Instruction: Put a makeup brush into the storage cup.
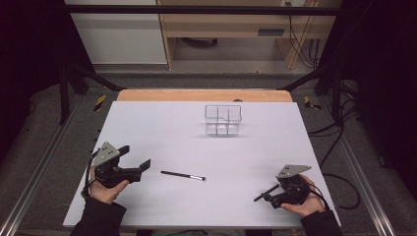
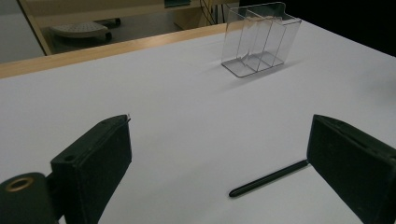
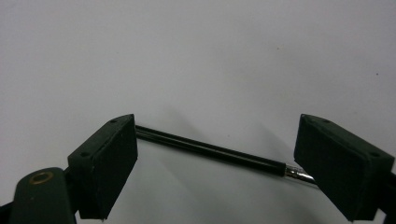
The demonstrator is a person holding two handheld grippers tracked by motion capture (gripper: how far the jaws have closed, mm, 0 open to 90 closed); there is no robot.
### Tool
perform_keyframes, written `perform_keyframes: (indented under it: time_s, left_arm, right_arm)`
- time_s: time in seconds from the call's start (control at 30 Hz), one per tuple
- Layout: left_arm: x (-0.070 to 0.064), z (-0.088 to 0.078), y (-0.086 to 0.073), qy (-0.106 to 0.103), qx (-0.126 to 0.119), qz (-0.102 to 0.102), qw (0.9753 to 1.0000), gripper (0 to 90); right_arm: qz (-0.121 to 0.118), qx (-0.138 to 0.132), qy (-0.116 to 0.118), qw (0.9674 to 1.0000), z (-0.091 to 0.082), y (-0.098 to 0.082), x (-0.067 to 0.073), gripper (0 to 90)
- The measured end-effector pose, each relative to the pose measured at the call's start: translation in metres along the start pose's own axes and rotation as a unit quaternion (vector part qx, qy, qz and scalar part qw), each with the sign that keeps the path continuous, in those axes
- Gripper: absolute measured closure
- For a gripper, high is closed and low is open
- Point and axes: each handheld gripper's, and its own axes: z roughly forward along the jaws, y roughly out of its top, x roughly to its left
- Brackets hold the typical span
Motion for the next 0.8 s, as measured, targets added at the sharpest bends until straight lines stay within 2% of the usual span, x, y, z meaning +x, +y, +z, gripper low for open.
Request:
perform_keyframes:
  time_s: [0.17, 0.47, 0.67, 0.8]
  left_arm:
    - [0.0, 0.0, 0.0, 0.0, 0.001, 0.0, 1.0, 6.2]
    - [0.0, 0.001, 0.0, -0.001, 0.002, 0.002, 1.0, 6.2]
    - [-0.001, 0.002, -0.001, -0.002, 0.003, 0.004, 1.0, 6.2]
    - [-0.001, 0.002, 0.0, -0.002, 0.003, 0.005, 1.0, 6.2]
  right_arm:
    - [-0.011, 0.008, -0.005, 0.9999, 0.005, 0.0, 0.001, 14.3]
    - [-0.017, 0.024, -0.009, 0.9995, 0.013, 0.0, 0.001, 17.1]
    - [-0.01, 0.022, -0.009, 0.9997, 0.014, 0.001, 0.0, 20.9]
    - [-0.005, 0.016, -0.015, 0.9998, 0.013, 0.002, -0.002, 27.7]
